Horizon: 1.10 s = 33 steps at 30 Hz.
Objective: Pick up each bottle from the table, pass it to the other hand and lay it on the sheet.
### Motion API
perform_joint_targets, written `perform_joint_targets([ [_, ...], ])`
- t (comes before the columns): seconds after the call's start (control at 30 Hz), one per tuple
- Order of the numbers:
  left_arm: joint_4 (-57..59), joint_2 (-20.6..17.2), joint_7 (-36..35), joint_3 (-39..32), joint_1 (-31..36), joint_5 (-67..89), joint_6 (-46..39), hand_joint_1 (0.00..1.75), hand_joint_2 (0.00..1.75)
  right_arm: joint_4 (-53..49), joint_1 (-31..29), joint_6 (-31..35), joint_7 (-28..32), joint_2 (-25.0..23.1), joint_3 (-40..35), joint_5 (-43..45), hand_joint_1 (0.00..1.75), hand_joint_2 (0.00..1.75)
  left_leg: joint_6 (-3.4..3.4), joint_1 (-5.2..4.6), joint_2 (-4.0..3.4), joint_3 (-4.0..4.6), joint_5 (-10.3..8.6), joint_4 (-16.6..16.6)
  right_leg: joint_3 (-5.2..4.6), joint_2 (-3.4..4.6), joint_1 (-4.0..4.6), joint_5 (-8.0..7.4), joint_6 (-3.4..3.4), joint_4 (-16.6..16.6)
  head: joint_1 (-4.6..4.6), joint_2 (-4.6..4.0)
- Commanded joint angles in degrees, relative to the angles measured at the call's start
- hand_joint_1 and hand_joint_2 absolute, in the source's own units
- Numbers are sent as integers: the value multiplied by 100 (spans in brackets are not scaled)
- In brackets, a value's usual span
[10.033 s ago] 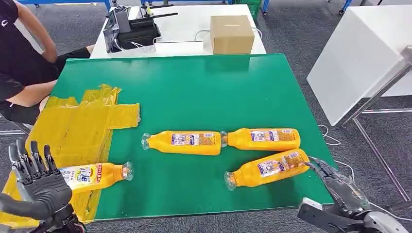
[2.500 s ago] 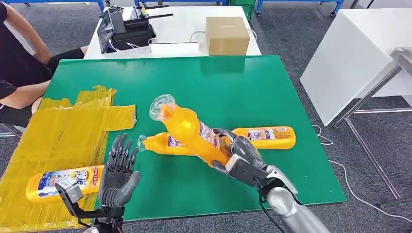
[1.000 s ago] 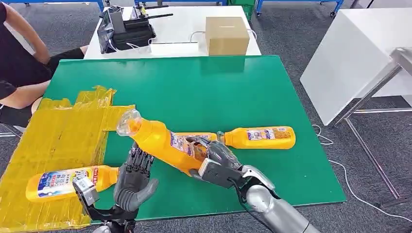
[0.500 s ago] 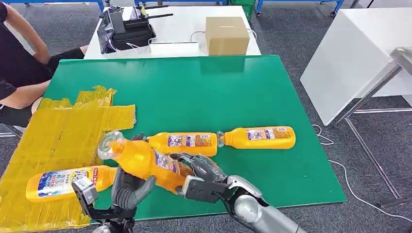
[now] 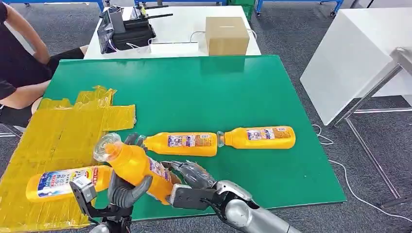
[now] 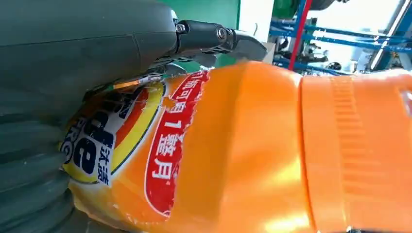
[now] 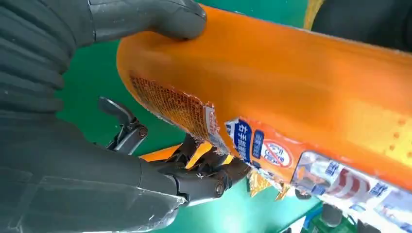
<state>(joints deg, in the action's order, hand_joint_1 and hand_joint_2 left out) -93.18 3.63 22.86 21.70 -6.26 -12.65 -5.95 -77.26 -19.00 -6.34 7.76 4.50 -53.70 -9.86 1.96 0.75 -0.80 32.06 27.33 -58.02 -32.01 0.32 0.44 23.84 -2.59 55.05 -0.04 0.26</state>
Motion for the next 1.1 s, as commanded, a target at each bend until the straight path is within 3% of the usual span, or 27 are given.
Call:
perform_joint_targets([
  [0.03, 549, -98, -20, 52, 378, 75, 24, 175, 175, 344, -258, -106, 48, -84, -596, 54, 175, 175, -5, -7, 9, -14, -3, 11, 10, -6, -8, 4, 2, -1, 0, 0],
  [0.7, 535, -89, -2, 26, 351, 45, 87, 175, 175, 339, -154, -27, 41, -59, -488, 87, 175, 175, -5, -7, 10, -12, -2, 9, 8, -7, -7, 4, 1, 1, -2, 0],
  [0.73, 503, -88, 0, 4, 321, 45, 84, 175, 175, 303, -68, 162, 33, -54, -385, 23, 138, 175, -5, -4, 9, -9, -2, 7, 7, -7, -4, 3, 1, -1, 0, 0],
  [0.77, 467, -91, -3, -21, 287, 46, 82, 175, 175, 253, 3, 286, 47, -31, -315, -67, 0, 175, -6, -8, 14, -15, -1, 10, 11, -10, -8, 6, 2, 1, 0, 0],
  [0.83, 228, -126, -35, -94, 235, 77, -51, 175, 175, -184, 344, 626, -42, 24, 48, -91, 0, 175, -5, -1, 11, -5, -1, 4, 5, -9, -1, 3, 2, -1, 0, 0],
  [0.87, 122, -193, 36, -149, 185, 107, -77, 175, 175, -352, 482, 718, 36, 96, 224, -82, 0, 0, -9, -14, 25, -23, 0, 13, 16, -20, -15, 14, 3, 7, 0, 0],
  [0.97, -90, -285, -91, -289, 157, 220, -187, 175, 175, -709, 596, 754, -92, 276, 423, -169, 0, 0, -6, -7, 21, 0, 0, 0, -3, -18, -6, 10, 2, 10, -4, 0],
  [1.1, -578, -782, 176, -931, -8, 1143, -605, 175, 175, -1343, 1295, 922, 396, 729, 1303, -399, 0, 0, -4, -3, 15, -2, -1, 6, 0, -13, -3, 4, 1, -2, -2, 0],
])
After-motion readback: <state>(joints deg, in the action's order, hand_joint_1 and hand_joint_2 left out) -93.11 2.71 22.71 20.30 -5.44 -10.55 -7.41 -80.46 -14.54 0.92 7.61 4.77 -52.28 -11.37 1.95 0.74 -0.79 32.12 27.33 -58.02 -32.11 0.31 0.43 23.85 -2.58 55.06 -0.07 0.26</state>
